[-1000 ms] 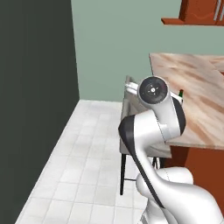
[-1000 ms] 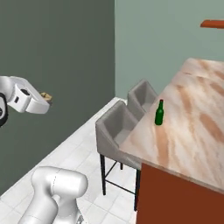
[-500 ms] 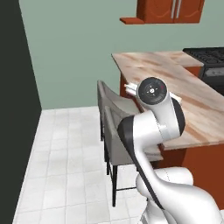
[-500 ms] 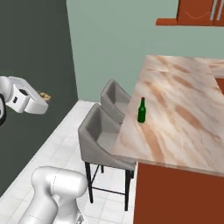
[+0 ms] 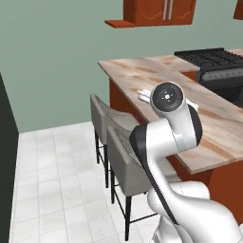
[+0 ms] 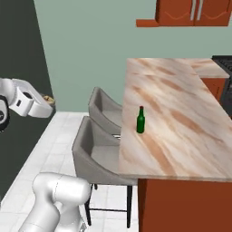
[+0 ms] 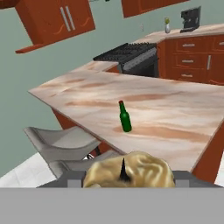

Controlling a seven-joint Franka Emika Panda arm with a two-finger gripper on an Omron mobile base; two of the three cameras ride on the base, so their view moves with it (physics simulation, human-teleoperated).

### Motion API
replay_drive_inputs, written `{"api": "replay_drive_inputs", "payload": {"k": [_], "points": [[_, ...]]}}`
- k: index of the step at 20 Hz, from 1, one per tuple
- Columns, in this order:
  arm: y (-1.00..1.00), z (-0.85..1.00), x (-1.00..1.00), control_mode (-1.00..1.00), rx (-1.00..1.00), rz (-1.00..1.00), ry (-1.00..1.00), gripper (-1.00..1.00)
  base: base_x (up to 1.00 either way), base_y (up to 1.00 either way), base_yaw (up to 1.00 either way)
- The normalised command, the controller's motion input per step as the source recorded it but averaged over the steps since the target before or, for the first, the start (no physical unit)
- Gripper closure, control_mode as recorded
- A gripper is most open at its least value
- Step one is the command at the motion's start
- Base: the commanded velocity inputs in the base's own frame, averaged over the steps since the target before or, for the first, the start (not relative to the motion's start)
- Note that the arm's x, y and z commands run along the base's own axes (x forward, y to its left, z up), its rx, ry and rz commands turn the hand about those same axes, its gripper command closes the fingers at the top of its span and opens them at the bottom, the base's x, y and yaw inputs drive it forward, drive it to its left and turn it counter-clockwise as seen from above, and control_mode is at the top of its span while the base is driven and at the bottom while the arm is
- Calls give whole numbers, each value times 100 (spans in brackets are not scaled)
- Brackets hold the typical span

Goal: Get the candle and the beer from the cabinet and move them to the dining counter.

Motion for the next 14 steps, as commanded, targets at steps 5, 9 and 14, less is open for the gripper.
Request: {"api": "replay_drive_inputs", "payload": {"k": [5, 9, 14], "points": [[0, 0, 0, 100, 0, 0, 0, 100, 49, 53, -16], [0, 0, 0, 100, 0, 0, 0, 100, 56, 2, -4], [0, 0, 0, 100, 0, 0, 0, 100, 40, -16, 0]]}}
